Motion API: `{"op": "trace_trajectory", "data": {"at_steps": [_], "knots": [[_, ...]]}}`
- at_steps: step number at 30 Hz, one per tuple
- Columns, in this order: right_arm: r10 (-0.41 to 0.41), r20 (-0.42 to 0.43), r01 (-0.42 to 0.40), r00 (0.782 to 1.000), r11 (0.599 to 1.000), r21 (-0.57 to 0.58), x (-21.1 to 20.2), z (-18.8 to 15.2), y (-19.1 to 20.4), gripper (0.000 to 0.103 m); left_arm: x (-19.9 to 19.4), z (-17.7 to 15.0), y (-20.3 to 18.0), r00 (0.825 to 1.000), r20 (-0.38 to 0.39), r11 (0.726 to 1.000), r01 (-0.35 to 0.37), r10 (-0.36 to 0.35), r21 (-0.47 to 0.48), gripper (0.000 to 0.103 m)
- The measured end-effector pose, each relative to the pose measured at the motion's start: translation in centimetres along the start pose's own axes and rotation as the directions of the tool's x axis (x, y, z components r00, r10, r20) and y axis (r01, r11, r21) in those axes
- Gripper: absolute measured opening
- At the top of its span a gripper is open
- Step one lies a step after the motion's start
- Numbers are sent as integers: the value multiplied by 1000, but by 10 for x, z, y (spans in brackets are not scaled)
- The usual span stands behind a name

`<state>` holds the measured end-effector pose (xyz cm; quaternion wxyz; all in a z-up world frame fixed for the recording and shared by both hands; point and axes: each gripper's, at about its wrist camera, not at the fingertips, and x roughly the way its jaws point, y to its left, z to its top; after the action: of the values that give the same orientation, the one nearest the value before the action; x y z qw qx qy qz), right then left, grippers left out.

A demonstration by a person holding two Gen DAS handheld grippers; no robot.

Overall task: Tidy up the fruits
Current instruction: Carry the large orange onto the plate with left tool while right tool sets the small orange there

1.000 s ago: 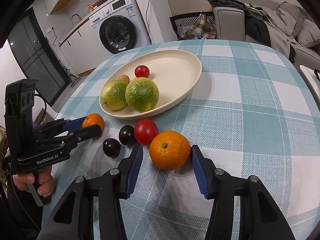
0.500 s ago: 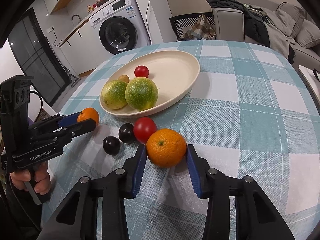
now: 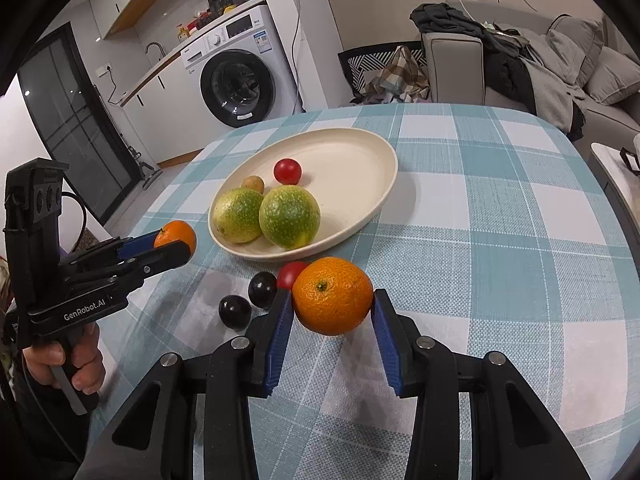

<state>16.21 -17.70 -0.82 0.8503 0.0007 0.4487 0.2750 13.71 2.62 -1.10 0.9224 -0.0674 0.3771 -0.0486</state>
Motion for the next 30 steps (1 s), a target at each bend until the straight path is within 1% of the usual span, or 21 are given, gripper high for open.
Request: {"op": "trace_trajectory", "data": {"at_steps": [14,24,30], "knots": [[-13,46,14,999,1000,-7,-2,19,3,41,5,14,8,1000,16,1000,-11,12,-10,38],[-14,48,14,999,1000,-5,6,27,3,41,15,19,12,1000,12,1000,-19,19,-22,38],[-15,43,15,999,1000,-5,14,33,2,41,30,28,17,999,4,999,-31,31,-17,38]]}}
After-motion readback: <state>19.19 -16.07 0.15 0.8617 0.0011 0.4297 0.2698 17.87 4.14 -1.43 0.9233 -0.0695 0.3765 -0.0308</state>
